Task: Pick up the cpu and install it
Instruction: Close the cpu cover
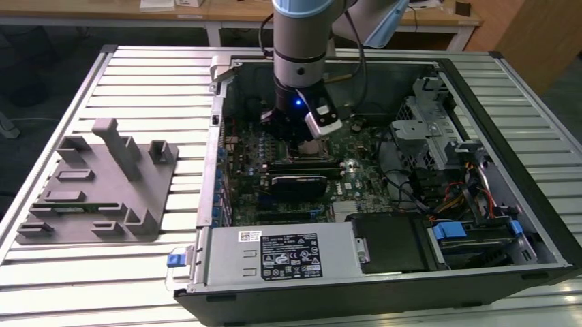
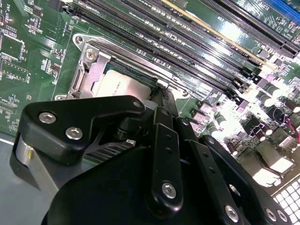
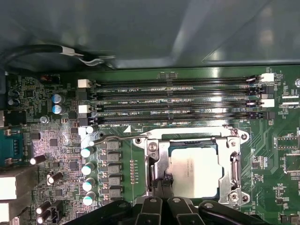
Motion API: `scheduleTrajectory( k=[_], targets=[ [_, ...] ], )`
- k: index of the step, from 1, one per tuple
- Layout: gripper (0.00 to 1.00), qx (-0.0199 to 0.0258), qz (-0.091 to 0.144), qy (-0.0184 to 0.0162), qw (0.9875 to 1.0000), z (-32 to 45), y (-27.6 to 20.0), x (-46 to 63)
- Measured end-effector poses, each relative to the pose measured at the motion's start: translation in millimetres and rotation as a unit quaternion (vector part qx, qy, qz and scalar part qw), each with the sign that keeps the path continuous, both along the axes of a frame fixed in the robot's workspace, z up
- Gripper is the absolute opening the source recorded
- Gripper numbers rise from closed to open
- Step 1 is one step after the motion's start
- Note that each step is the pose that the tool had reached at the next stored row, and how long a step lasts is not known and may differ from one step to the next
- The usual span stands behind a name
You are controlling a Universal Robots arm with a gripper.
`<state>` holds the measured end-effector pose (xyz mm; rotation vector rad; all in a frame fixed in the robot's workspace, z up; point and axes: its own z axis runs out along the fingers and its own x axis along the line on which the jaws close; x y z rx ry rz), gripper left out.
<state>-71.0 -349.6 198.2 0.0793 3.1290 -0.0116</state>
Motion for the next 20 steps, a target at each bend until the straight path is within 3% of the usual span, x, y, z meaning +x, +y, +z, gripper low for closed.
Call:
scheduleTrajectory(
  k=[5, 13, 20],
  targets=[
    [0.11, 0.0, 0.0, 0.0, 1.0, 0.0, 1.3, -0.6],
    [0.11, 0.0, 0.0, 0.0, 1.0, -0.1, 7.1, -0.6],
    [0.11, 0.0002, 0.0, 0.0, 1.0, 0.1, 7.7, -0.5]
  ],
)
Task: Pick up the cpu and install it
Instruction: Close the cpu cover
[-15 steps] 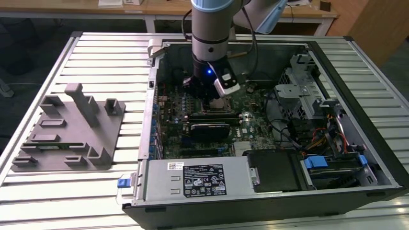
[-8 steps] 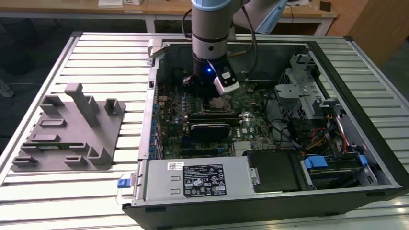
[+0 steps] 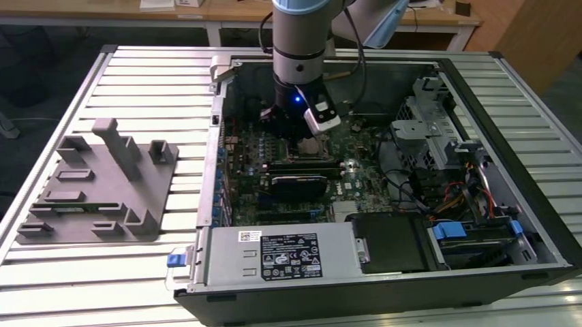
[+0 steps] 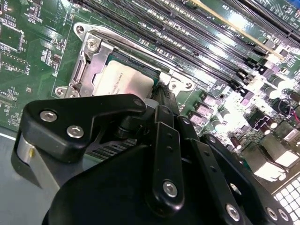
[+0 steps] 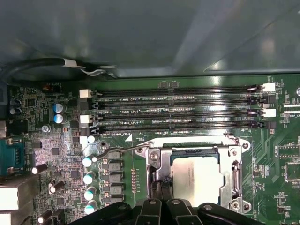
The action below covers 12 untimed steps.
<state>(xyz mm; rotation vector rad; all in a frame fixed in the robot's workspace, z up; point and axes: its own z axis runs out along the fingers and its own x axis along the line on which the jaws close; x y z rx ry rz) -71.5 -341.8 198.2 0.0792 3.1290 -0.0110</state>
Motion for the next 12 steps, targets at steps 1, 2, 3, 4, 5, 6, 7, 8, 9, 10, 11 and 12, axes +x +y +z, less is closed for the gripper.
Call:
scheduleTrajectory(
  k=[1, 2, 3, 4, 5, 6, 7, 8, 9, 10, 11, 12],
  targets=[
    [0.11, 0.0001, 0.0, -0.0001, 1.0, 0.2, 0.0, 0.0],
    [0.11, 0.0001, 0.0, -0.0001, 1.0, 0.5, 0.0, 0.0],
    [0.11, 0.0, 0.0, 0.0, 1.0, 0.9, -0.1, 0.0],
    [0.11, -0.0001, 0.0, 0.0, 1.0, 1.2, -0.1, 0.0],
    [0.11, -0.0001, 0.0, 0.0, 1.0, 1.5, 0.0, 0.0],
    [0.11, -0.0001, 0.0, 0.0, 1.0, 1.8, -0.1, 0.0],
    [0.11, -0.0001, 0.0, 0.0001, 1.0, 2.1, -0.1, 0.0],
    [0.11, -0.0001, 0.0, 0.0, 1.0, 2.5, -0.1, -0.1],
    [0.11, -0.0001, 0.0, 0.0001, 1.0, 2.9, -0.1, -0.1],
    [0.11, -0.0001, 0.0, 0.0, 1.0, 3.3, -0.1, -0.1],
    [0.11, -0.0001, 0.0, 0.0, 1.0, 3.5, -0.1, 0.0],
    [0.11, 0.0, 0.0, 0.0, 1.0, 3.4, 0.0, 0.0]
  ],
)
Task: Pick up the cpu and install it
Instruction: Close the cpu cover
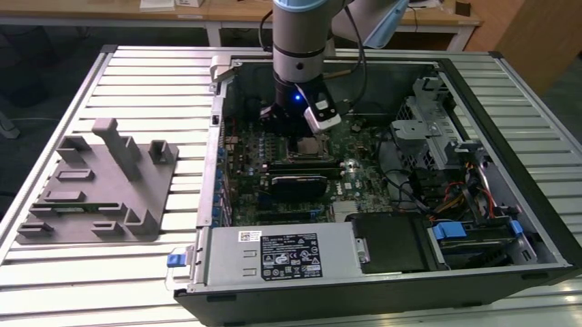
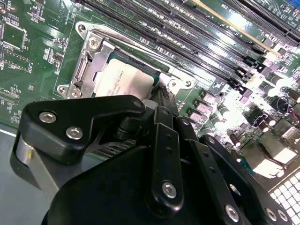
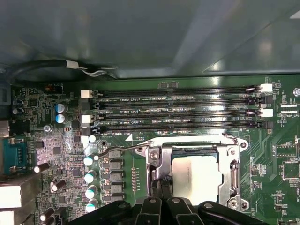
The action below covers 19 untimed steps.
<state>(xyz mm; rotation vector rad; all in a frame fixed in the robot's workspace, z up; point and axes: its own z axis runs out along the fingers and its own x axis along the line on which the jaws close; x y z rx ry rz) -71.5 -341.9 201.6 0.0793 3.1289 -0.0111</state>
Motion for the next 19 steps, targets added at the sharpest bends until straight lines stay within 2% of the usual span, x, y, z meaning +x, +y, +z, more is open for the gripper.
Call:
scheduleTrajectory(
  k=[19],
  targets=[
    [0.11, -0.0001, 0.0, 0.0001, 1.0, -3.3, 0.0, 2.1]
  ],
)
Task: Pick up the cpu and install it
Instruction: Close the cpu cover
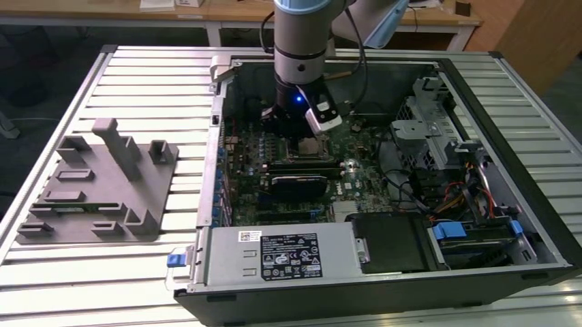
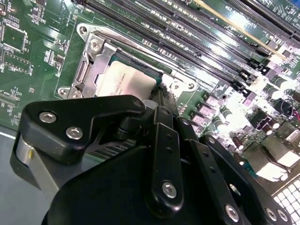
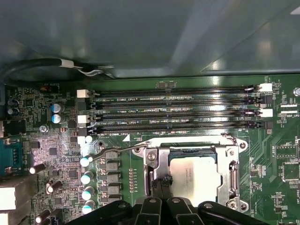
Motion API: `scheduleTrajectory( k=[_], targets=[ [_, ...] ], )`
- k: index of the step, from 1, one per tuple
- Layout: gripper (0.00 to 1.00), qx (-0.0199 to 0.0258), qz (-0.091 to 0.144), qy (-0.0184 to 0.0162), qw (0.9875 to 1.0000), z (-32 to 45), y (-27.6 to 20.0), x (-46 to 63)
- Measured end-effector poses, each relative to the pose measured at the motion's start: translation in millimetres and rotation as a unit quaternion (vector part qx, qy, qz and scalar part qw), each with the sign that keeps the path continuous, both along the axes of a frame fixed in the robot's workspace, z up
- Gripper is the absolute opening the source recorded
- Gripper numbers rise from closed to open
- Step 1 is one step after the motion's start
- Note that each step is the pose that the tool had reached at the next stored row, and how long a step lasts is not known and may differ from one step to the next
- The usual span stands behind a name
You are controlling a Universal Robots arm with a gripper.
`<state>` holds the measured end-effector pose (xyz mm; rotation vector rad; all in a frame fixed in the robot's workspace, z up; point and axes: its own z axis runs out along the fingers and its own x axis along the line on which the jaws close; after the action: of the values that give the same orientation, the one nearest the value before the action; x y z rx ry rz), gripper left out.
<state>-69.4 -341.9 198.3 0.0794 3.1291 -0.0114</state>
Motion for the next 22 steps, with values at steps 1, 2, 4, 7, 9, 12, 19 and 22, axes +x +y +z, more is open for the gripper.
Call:
scheduleTrajectory(
  k=[1, 2, 4, 7, 9, 12, 19, 22],
  targets=[
    [0.11, -0.0001, 0.0, 0.0001, 1.0, -0.3, 0.0, 0.0],
    [0.11, -0.0002, 0.0, 0.0002, 1.0, -0.5, -0.1, 0.0],
    [0.11, -0.0002, 0.0, 0.0001, 1.0, -0.8, -0.1, 0.0],
    [0.11, 0.0, 0.0, -0.0001, 1.0, -1.0, 0.0, -0.5],
    [0.11, 0.0001, 0.0, -0.0002, 1.0, -1.1, 0.0, -1.3],
    [0.11, 0.0001, 0.0, -0.0001, 1.0, -1.1, 0.0, -2.5],
    [0.11, 0.0, 0.0, 0.0, 1.0, -1.0, 0.0, -3.9],
    [0.11, 0.0001, 0.0, -0.0001, 1.0, -0.6, 0.0, -4.0]
  ],
)
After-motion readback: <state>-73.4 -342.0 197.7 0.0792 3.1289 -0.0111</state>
